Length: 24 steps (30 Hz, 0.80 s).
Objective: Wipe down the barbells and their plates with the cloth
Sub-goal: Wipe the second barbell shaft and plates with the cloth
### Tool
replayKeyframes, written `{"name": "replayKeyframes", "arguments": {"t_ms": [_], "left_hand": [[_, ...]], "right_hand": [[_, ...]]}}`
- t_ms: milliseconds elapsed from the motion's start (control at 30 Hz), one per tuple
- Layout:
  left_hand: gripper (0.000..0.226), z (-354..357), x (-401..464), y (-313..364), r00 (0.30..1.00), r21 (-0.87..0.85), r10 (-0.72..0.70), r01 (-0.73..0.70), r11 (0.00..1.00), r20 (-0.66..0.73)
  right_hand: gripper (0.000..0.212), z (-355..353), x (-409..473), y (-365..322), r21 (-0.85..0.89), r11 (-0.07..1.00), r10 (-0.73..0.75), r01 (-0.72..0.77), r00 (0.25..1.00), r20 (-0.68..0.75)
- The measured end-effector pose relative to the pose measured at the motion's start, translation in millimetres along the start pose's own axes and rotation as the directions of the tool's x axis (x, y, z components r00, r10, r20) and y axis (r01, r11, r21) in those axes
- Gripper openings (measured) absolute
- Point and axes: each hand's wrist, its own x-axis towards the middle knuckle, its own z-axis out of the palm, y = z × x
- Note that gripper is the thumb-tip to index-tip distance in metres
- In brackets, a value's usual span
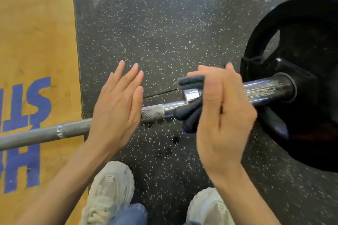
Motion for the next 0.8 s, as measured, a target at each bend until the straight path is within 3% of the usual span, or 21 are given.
{"name": "replayKeyframes", "arguments": {"t_ms": [33, 133, 333, 533, 700, 800], "left_hand": [[0.059, 1.6, 1.9, 2.2, 1.000, -0.001, -0.001, 0.001, 1.000, -0.002], [0.057, 11.8, 3.1, 5.6, 0.997, 0.025, 0.060, -0.061, 0.998, 0.042], [0.054, 19.3, 2.4, 5.9, 0.987, 0.139, 0.106, -0.123, 0.983, 0.120], [0.050, 18.2, 3.3, 6.6, 0.988, 0.122, 0.090, -0.106, 0.987, 0.126], [0.051, 16.6, 1.4, 9.4, 0.989, 0.125, 0.066, -0.083, 0.989, 0.136], [0.051, 16.3, 1.0, 9.8, 0.983, 0.137, 0.070, -0.093, 0.986, 0.169]], "right_hand": [[0.042, 8.8, -11.4, -2.2, -0.079, 0.996, 0.059, -0.050, 0.991, 0.119], [0.037, 31.2, -46.0, -13.6, -0.378, 0.912, -0.031, 0.160, 0.945, 0.324], [0.045, 19.7, -54.2, -11.4, -0.550, 0.798, 0.052, 0.245, 0.882, 0.468], [0.039, 42.8, -24.3, -10.4, -0.678, 0.718, 0.189, 0.158, 0.893, 0.408], [0.034, 7.3, -64.3, -11.9, -0.574, 0.780, 0.043, 0.248, 0.895, 0.444], [0.029, 30.7, -34.8, -6.7, -0.627, 0.758, 0.116, 0.181, 0.908, 0.403]]}}
